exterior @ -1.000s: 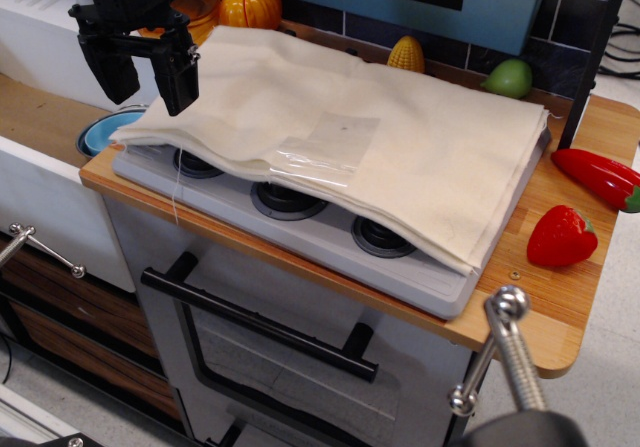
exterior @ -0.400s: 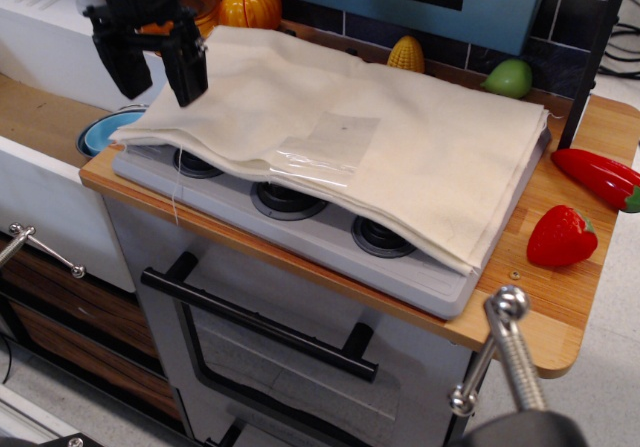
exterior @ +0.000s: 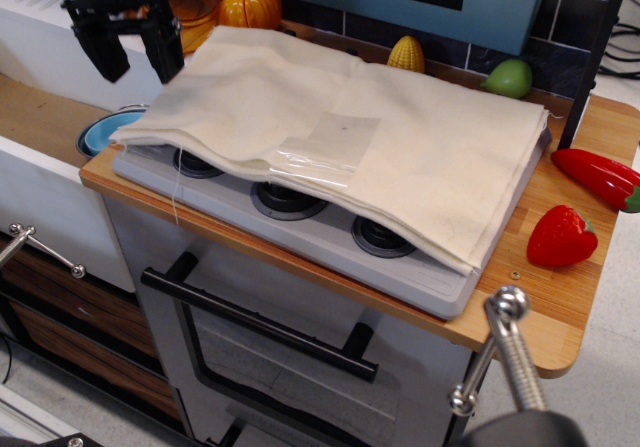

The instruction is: Fold cloth in half

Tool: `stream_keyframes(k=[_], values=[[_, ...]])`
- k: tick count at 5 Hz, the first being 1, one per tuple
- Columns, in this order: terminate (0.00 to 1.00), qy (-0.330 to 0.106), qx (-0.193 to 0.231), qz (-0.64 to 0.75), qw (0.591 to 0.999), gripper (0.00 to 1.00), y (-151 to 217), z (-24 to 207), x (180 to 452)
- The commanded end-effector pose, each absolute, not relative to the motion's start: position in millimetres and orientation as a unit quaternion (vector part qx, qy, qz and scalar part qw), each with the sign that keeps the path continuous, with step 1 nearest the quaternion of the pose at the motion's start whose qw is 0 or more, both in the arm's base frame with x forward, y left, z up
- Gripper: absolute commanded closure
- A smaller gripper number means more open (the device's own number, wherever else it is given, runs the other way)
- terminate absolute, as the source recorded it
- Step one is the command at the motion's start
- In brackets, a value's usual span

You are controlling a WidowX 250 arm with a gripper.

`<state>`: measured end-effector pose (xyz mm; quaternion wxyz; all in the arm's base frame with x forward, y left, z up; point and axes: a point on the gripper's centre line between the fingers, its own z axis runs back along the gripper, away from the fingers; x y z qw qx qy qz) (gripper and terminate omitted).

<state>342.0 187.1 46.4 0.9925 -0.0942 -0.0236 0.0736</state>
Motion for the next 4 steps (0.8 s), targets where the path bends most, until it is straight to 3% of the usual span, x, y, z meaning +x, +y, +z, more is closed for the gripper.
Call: stream_keyframes(k=[1, 4], values=[[0.00, -0.048, -0.078, 0.059, 0.994, 0.00, 201, 50, 365], [0.00, -0.039, -0.072, 0.067, 0.994, 0.00, 172, 18, 374]])
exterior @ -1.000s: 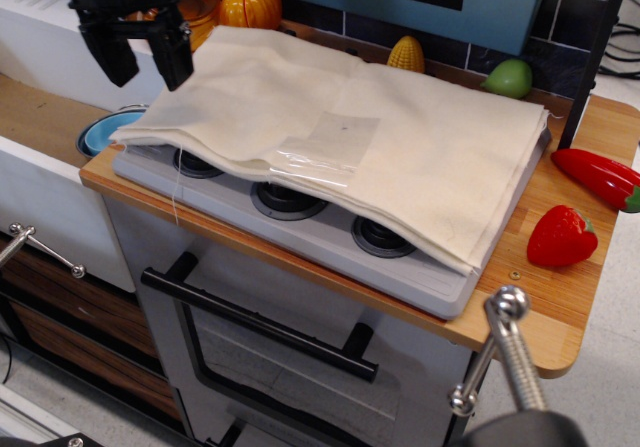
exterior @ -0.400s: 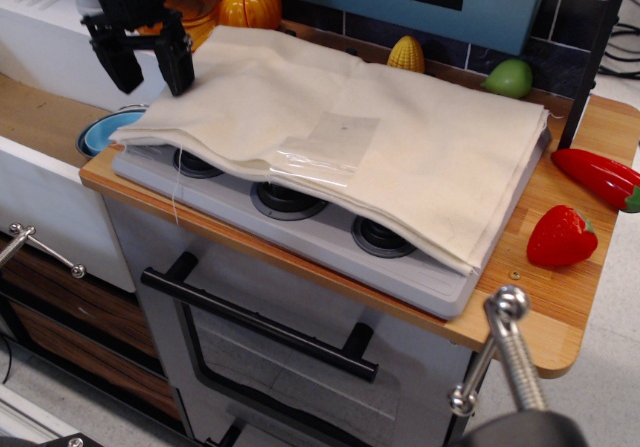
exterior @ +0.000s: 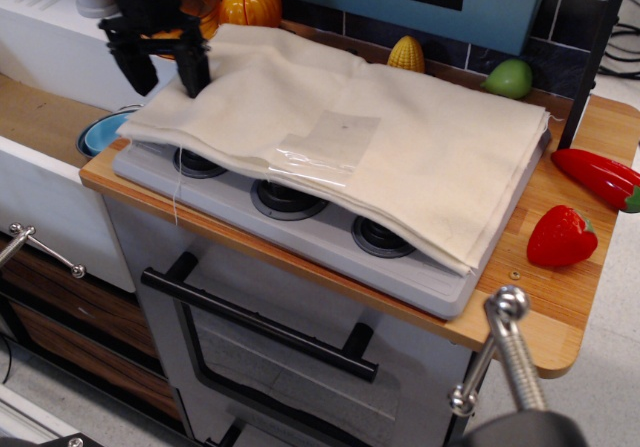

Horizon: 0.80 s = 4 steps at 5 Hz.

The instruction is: Fold cloth in half

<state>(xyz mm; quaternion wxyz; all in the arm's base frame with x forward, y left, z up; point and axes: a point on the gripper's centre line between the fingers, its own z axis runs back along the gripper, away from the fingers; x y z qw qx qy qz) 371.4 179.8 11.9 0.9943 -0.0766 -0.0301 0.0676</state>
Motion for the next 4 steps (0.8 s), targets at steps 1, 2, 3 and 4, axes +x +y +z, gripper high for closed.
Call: stream_keyframes(k=[1, 2, 3, 4], values=[[0.00, -0.031, -0.083, 0.080, 0.993, 1.00, 160, 12, 374], [0.00, -0.031, -0.082, 0.083, 0.993, 1.00, 157, 11, 371], [0.00, -0.040, -0.095, 0.084, 0.991, 1.00, 154, 21, 371], [0.00, -0.054, -0.114, 0.086, 0.988, 1.00, 148, 40, 375]])
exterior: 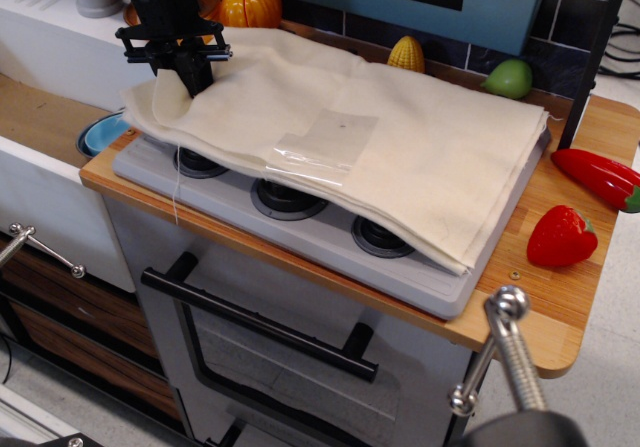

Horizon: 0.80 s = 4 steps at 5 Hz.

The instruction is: Fold cloth in half

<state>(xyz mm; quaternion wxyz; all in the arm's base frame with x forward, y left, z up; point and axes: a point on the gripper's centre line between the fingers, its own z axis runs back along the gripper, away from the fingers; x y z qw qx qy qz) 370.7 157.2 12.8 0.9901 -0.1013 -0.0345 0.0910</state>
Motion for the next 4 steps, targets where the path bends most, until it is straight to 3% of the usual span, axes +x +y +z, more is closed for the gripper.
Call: stream_keyframes(k=[1, 3, 4], values=[[0.00, -0.077, -0.150, 0.071, 0.983, 1.00, 133, 76, 381], [0.00, -0.115, -0.184, 0.049, 0.975, 1.00, 85, 113, 372], [0.00, -0.111, -0.197, 0.052, 0.973, 1.00, 68, 123, 378]])
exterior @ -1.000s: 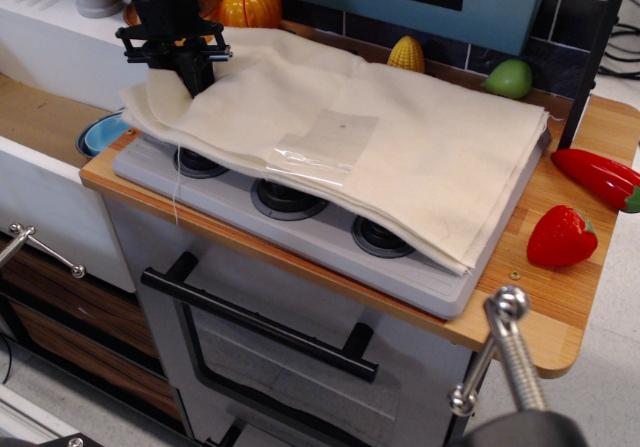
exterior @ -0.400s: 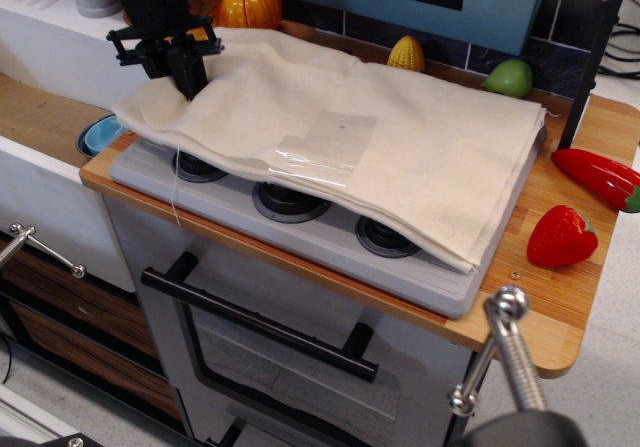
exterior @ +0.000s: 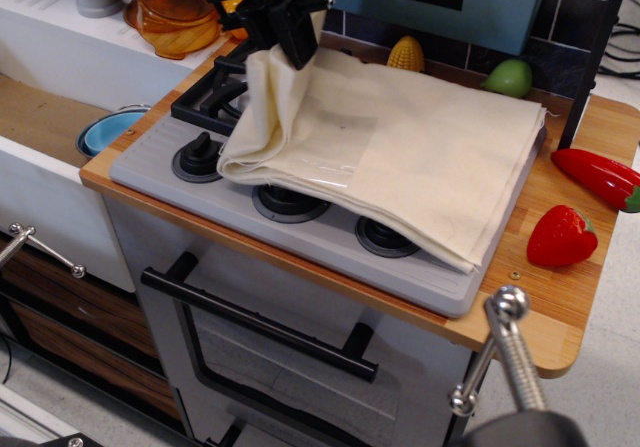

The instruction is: Fold cloth in half

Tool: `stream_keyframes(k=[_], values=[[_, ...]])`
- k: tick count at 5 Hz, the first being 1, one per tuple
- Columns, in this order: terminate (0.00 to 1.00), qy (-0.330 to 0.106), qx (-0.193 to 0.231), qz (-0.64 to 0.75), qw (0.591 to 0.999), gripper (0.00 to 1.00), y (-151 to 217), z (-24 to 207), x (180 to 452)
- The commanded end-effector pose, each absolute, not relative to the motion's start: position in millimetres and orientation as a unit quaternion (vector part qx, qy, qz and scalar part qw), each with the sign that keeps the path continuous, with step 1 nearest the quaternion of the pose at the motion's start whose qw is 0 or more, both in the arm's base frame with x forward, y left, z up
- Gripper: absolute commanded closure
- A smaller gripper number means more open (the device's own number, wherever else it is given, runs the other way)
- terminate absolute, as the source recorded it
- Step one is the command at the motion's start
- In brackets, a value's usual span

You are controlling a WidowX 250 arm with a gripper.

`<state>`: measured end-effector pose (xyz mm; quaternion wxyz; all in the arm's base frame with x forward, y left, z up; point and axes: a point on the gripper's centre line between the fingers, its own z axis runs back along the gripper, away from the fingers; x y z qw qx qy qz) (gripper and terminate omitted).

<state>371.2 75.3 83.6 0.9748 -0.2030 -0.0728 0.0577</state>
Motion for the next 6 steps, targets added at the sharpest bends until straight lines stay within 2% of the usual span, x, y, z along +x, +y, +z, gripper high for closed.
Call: stream_keyframes(k=[1, 2, 3, 4, 5, 6], values=[[0.00, -0.124, -0.195, 0.045, 0.972, 1.00, 34, 132, 378], [0.00, -0.123, -0.200, 0.044, 0.971, 1.00, 7, 137, 379], [0.00, -0.121, -0.193, 0.033, 0.973, 1.00, -25, 132, 383], [0.00, -0.101, -0.191, 0.020, 0.976, 1.00, -55, 121, 382], [0.00, -0.068, -0.199, -0.010, 0.978, 1.00, -80, 111, 368], [1.00, -0.053, -0.196, -0.031, 0.979, 1.00, -101, 104, 354]])
